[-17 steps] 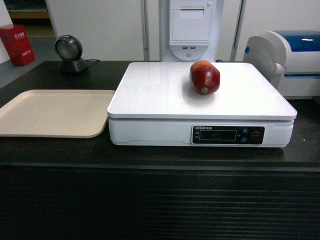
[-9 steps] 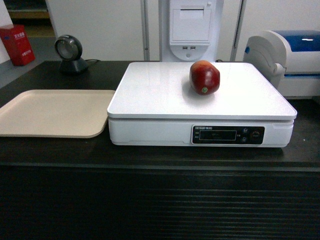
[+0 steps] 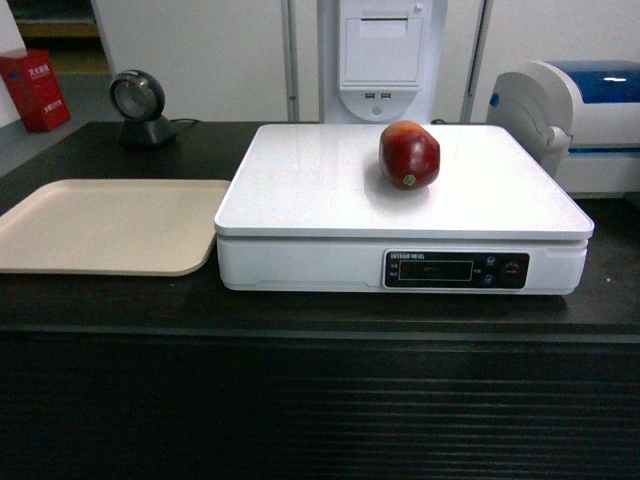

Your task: Place dark red mango on scale at checkout

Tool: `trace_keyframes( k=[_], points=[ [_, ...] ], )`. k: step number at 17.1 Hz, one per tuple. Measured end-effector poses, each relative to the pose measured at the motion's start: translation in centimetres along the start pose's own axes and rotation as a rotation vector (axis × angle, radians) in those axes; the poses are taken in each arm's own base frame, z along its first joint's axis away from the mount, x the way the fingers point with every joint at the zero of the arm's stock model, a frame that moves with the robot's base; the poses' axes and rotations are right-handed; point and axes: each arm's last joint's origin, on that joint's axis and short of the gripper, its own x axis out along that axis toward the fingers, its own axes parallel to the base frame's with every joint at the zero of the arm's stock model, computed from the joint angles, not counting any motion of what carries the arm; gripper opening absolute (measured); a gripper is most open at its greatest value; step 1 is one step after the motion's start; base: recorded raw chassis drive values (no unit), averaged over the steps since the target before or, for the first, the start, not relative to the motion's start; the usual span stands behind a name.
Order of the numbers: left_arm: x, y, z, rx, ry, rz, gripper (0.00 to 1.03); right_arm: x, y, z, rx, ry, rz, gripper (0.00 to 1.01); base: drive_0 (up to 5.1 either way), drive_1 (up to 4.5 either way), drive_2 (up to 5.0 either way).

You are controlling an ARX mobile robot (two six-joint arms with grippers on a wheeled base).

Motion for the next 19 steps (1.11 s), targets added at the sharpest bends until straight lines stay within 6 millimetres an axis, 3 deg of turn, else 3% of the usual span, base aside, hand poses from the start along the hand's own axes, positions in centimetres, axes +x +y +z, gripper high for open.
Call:
trace_keyframes(
  k=[19],
  points=[
    [0.0,0.0,0.0,0.0,0.0,0.0,0.98,0.0,0.0,0.01,-0.001,-0.001,0.001,0.98,0.0,0.0,0.0]
  ],
)
